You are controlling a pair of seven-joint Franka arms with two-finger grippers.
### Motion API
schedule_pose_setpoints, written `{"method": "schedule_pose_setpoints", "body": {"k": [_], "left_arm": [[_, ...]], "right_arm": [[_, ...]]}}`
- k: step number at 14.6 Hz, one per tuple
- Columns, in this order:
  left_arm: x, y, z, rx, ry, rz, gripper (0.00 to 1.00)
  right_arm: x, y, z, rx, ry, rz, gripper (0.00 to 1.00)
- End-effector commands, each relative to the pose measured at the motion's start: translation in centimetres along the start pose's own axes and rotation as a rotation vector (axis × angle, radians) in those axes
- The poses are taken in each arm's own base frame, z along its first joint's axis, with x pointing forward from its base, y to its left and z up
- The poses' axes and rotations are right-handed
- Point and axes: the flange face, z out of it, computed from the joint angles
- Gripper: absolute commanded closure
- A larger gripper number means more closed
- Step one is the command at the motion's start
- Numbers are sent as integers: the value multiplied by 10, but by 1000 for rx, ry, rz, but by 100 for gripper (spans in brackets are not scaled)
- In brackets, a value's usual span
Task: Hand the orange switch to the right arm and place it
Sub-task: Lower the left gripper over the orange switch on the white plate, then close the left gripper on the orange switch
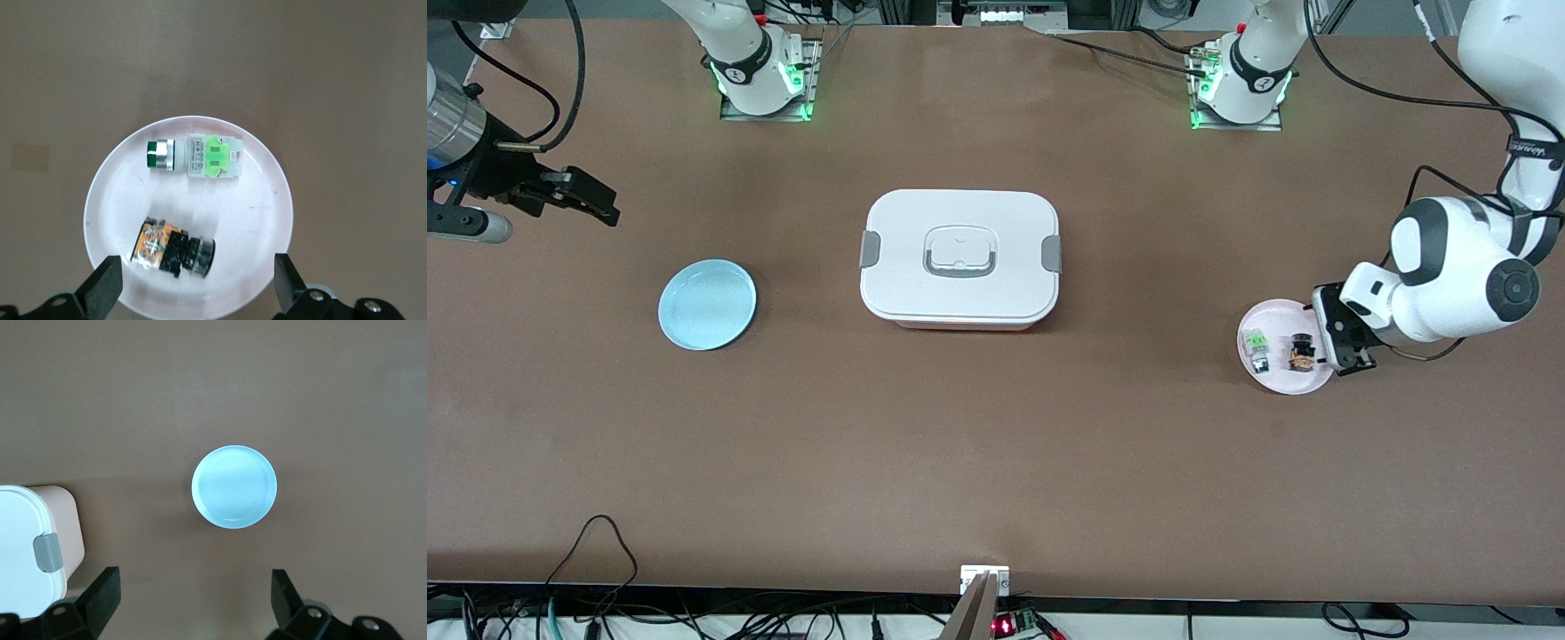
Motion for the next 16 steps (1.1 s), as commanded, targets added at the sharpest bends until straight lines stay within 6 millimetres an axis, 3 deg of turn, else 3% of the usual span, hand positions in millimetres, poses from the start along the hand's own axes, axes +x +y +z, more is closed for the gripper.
{"method": "schedule_pose_setpoints", "body": {"k": [1, 6, 12, 16], "left_arm": [[-12, -4, 23, 32, 21, 75, 0], [-30, -11, 46, 63, 15, 110, 0], [-34, -9, 64, 37, 23, 148, 0], [-35, -11, 66, 46, 24, 148, 0]], "right_arm": [[-1, 5, -1, 12, 6, -16, 0], [-2, 7, 1, 10, -11, -13, 0], [-4, 8, 3, 7, -29, -13, 0], [-5, 8, 3, 9, -29, -15, 0]]}}
